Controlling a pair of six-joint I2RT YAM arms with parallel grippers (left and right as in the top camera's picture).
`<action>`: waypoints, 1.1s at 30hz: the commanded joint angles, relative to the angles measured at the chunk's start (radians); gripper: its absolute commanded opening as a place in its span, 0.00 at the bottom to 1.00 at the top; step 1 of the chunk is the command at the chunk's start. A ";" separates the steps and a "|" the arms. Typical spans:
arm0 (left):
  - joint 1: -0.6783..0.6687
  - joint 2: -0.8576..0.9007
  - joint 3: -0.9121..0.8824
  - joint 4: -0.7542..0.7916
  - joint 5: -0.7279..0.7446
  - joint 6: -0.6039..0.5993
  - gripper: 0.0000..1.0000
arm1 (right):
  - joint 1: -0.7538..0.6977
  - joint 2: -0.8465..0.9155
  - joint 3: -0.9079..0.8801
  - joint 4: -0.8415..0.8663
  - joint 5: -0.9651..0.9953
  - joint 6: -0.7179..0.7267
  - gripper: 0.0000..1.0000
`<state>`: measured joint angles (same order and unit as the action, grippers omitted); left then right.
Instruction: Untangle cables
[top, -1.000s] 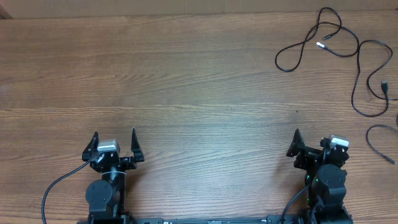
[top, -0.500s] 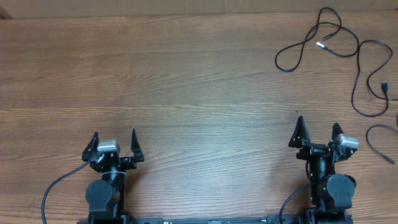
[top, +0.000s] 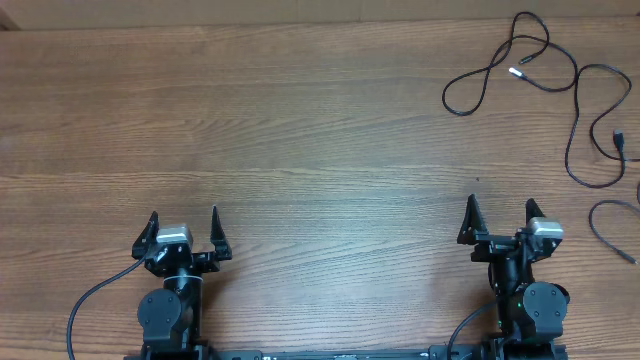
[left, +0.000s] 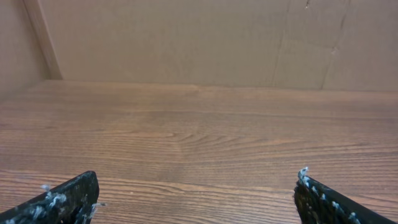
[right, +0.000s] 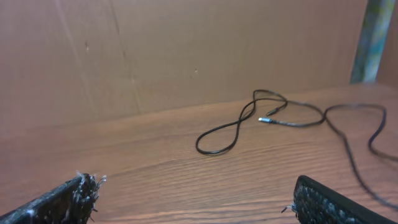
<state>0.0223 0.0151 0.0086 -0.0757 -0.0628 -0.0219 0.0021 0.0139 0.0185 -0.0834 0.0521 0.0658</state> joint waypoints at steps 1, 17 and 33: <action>0.010 -0.009 -0.002 -0.002 0.011 0.019 1.00 | 0.005 -0.011 -0.011 0.001 -0.013 -0.135 1.00; 0.010 -0.009 -0.002 -0.002 0.011 0.019 1.00 | 0.002 -0.011 -0.011 0.002 -0.001 -0.255 1.00; 0.010 -0.009 -0.002 -0.002 0.011 0.019 1.00 | 0.002 -0.011 -0.011 0.003 -0.002 -0.256 1.00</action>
<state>0.0223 0.0151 0.0086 -0.0757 -0.0628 -0.0219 0.0017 0.0135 0.0185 -0.0830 0.0490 -0.1951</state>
